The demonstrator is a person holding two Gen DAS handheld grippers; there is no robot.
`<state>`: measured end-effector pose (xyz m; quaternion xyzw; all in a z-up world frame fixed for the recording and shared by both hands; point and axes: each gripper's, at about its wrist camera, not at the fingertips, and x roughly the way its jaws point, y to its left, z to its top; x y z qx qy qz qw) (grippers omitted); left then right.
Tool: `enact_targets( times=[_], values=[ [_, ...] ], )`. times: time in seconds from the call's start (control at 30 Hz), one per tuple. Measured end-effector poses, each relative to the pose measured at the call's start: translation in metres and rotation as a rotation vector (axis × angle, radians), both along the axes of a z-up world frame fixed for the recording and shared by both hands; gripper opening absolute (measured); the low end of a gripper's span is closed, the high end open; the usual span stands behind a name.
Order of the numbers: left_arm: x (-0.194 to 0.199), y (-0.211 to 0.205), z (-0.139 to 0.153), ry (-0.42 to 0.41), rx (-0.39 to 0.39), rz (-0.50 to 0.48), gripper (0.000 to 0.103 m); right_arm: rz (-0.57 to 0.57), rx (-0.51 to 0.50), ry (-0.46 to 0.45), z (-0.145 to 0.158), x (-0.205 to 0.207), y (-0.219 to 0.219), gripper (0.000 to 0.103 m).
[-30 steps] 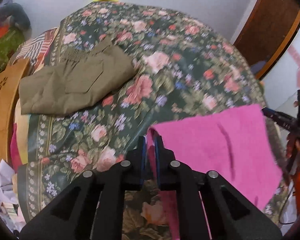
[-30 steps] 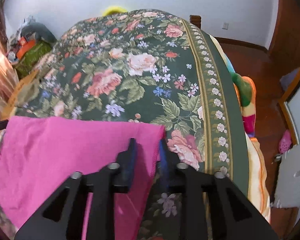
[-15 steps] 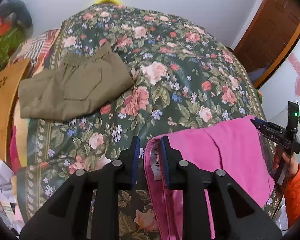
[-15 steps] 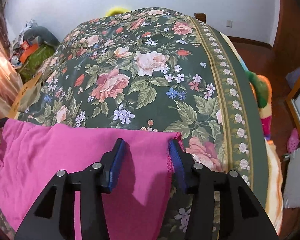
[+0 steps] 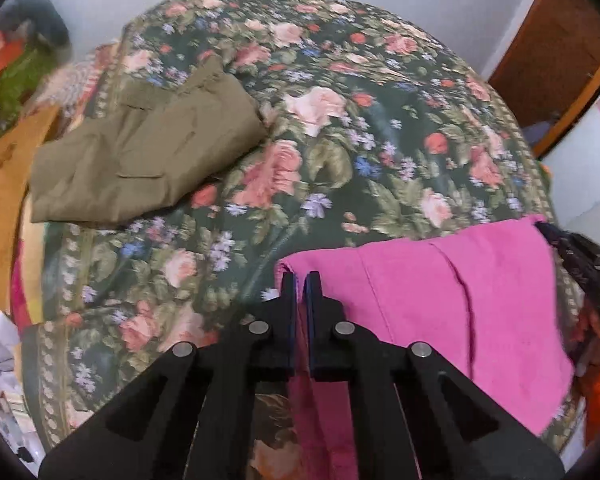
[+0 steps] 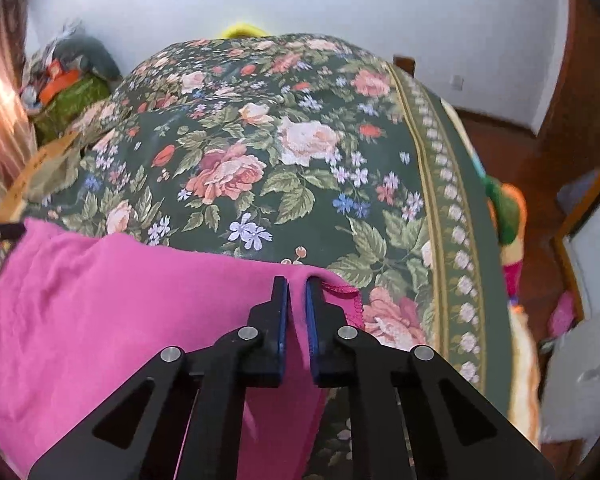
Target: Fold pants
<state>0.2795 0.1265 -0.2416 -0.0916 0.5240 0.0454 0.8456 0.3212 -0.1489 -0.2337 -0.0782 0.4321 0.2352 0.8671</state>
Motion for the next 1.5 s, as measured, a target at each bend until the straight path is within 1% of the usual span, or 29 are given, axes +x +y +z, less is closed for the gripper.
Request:
enact_targets(
  times=[0.03,0.1,0.13,0.23,0.3,0.4,0.47,0.5,0.53,0.6,0.63,0.67,0.7,0.73,0.8,0.83,0.9,0.93,1.03,1.07,1.1,1.23,1.3,1.37,1.43,1.47,1.5],
  values=[
    [-0.003,0.0,0.0,-0.014,0.025,0.01,0.004,0.004,-0.013,-0.013,0.001,-0.001,0.002,0.007],
    [-0.005,-0.001,-0.001,-0.018,0.079,0.021,0.004,0.002,-0.028,-0.009,-0.001,0.001,0.003,0.006],
    [-0.005,-0.001,-0.002,-0.016,0.086,0.017,0.004,0.0,-0.03,0.0,-0.003,0.002,0.003,0.006],
    [-0.005,-0.005,-0.004,-0.015,0.145,-0.005,0.005,-0.006,-0.047,-0.001,-0.005,0.003,0.004,0.006],
    [-0.005,-0.004,-0.002,-0.011,0.152,0.0,0.005,-0.007,-0.066,-0.002,-0.002,0.002,0.006,0.006],
    [-0.006,0.003,0.004,-0.008,0.11,0.013,0.005,-0.013,-0.064,0.007,0.007,0.001,0.002,0.008],
    [-0.011,0.005,0.018,-0.036,0.131,0.025,0.005,-0.046,-0.051,0.003,0.024,-0.002,-0.003,0.015],
    [-0.013,0.004,0.026,-0.056,0.135,0.016,0.005,-0.046,-0.039,-0.002,0.03,-0.004,-0.003,0.019],
    [-0.015,0.003,0.035,-0.079,0.138,0.003,0.005,-0.027,-0.005,-0.014,0.043,-0.008,-0.003,0.021],
    [-0.018,-0.004,0.05,-0.114,0.141,-0.019,0.005,0.009,0.03,-0.043,0.063,-0.016,0.004,0.04],
    [-0.019,-0.009,0.057,-0.126,0.133,-0.039,0.006,0.023,0.034,-0.056,0.069,-0.02,0.009,0.043],
    [-0.019,-0.015,0.062,-0.137,0.124,-0.062,0.007,0.053,0.043,-0.076,0.077,-0.025,0.017,0.044],
    [-0.019,-0.021,0.064,-0.144,0.121,-0.08,0.008,0.078,0.053,-0.081,0.08,-0.029,0.024,0.044],
    [-0.018,-0.027,0.065,-0.147,0.117,-0.096,0.008,0.114,0.07,-0.067,0.082,-0.032,0.035,0.044],
    [-0.015,-0.039,0.06,-0.131,0.109,-0.121,0.009,0.157,0.095,-0.014,0.074,-0.034,0.053,0.044],
    [-0.012,-0.044,0.052,-0.112,0.106,-0.132,0.01,0.168,0.096,0.004,0.069,-0.033,0.058,0.044],
    [-0.006,-0.05,0.038,-0.074,0.103,-0.142,0.01,0.178,0.068,0.044,0.05,-0.034,0.071,0.044],
    [-0.003,-0.051,0.026,-0.042,0.101,-0.147,0.01,0.179,0.045,0.078,0.036,-0.034,0.075,0.044],
    [-0.001,-0.048,0.0,0.028,0.109,-0.156,0.01,0.174,0.01,0.138,0.008,-0.034,0.073,0.044],
    [-0.002,-0.047,-0.004,0.024,0.106,-0.164,0.01,0.183,0.018,0.133,0.008,-0.036,0.07,0.044],
    [-0.004,-0.047,-0.004,0.011,0.106,-0.17,0.01,0.19,0.026,0.126,0.007,-0.039,0.067,0.044],
    [-0.009,-0.047,-0.001,0.007,0.123,-0.166,0.014,0.186,0.037,0.153,0.009,-0.044,0.055,0.044],
    [-0.013,-0.046,0.0,0.002,0.131,-0.154,0.021,0.189,0.01,0.149,0.008,-0.05,0.052,0.044],
    [-0.018,-0.044,0.004,-0.01,0.141,-0.137,0.026,0.189,-0.019,0.15,0.007,-0.056,0.049,0.044],
    [-0.023,-0.042,0.007,-0.012,0.148,-0.126,0.03,0.185,-0.035,0.149,0.008,-0.06,0.047,0.049],
    [-0.029,-0.04,0.01,-0.014,0.151,-0.118,0.032,0.179,-0.046,0.153,0.01,-0.063,0.044,0.056],
    [-0.032,-0.04,0.013,-0.017,0.153,-0.114,0.035,0.172,-0.052,0.161,0.01,-0.065,0.042,0.056]
  ],
)
